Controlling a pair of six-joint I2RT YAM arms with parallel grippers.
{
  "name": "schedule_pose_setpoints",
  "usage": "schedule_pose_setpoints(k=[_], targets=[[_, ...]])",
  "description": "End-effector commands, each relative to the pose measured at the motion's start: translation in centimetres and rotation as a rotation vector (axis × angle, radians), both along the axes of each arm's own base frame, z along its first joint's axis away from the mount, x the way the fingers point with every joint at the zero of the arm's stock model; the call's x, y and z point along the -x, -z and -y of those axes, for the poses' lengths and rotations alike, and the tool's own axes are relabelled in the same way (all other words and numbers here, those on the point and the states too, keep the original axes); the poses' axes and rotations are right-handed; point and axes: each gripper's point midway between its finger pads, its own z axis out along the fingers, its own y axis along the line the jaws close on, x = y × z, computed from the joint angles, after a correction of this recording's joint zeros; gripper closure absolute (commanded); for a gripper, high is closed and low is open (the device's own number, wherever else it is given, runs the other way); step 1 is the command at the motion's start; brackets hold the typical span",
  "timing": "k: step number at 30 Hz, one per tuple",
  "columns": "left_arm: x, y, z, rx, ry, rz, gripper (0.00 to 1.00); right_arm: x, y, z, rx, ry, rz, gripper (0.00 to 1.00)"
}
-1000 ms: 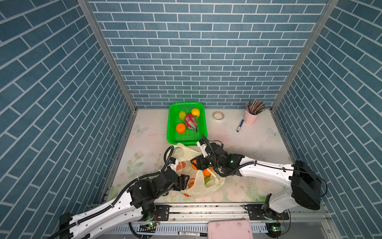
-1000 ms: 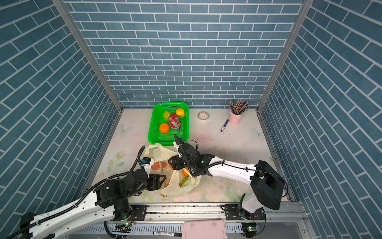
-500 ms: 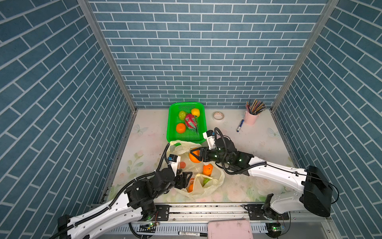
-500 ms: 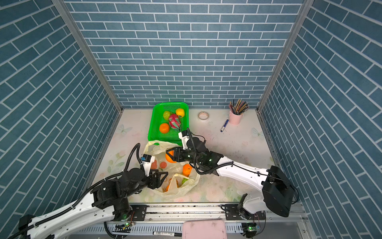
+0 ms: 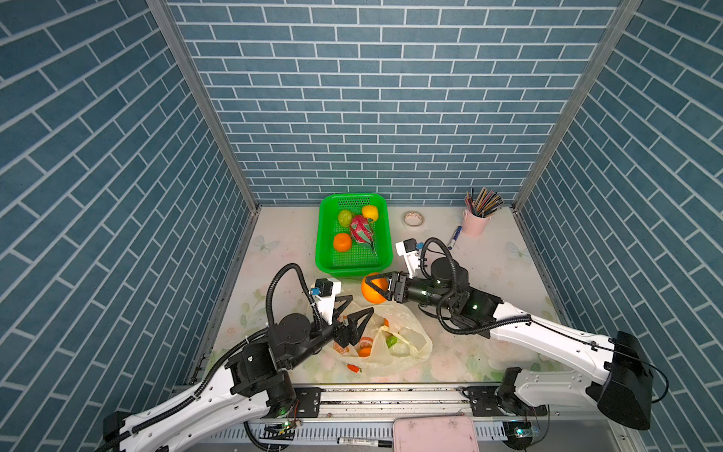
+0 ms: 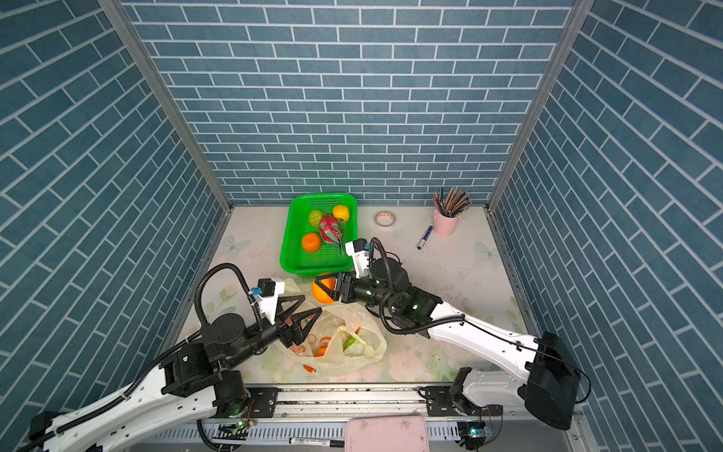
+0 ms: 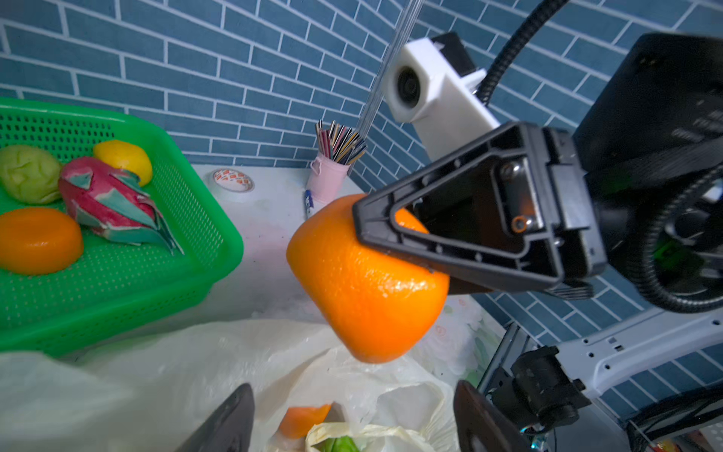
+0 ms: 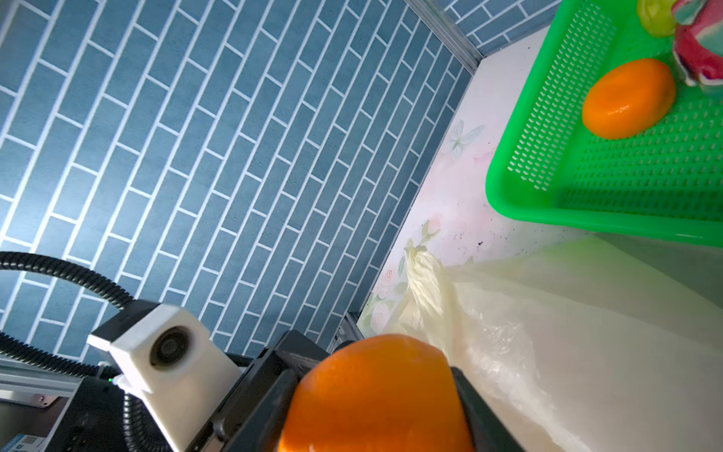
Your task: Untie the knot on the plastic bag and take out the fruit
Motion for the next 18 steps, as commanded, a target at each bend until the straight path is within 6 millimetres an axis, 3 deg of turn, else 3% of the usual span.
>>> schedule_pose_setpoints(k=[1, 5, 18], targets=[[0.0, -5.0, 0.6, 0.029, 0.025, 0.215, 0.12, 0.2, -4.0, 0.5, -0.095, 0.0, 0.027, 0.6], [-0.3, -6.8, 1.5, -0.043, 0.034, 0.392, 0.11, 0.1, -5.3, 1.2, -0.106, 0.02, 0.054, 0.6], [-2.3, -7.7, 4.5, -0.393, 0.031, 0.795, 0.12, 0.7, -6.9, 2.6, -0.102, 0.037, 0.086, 0.6]])
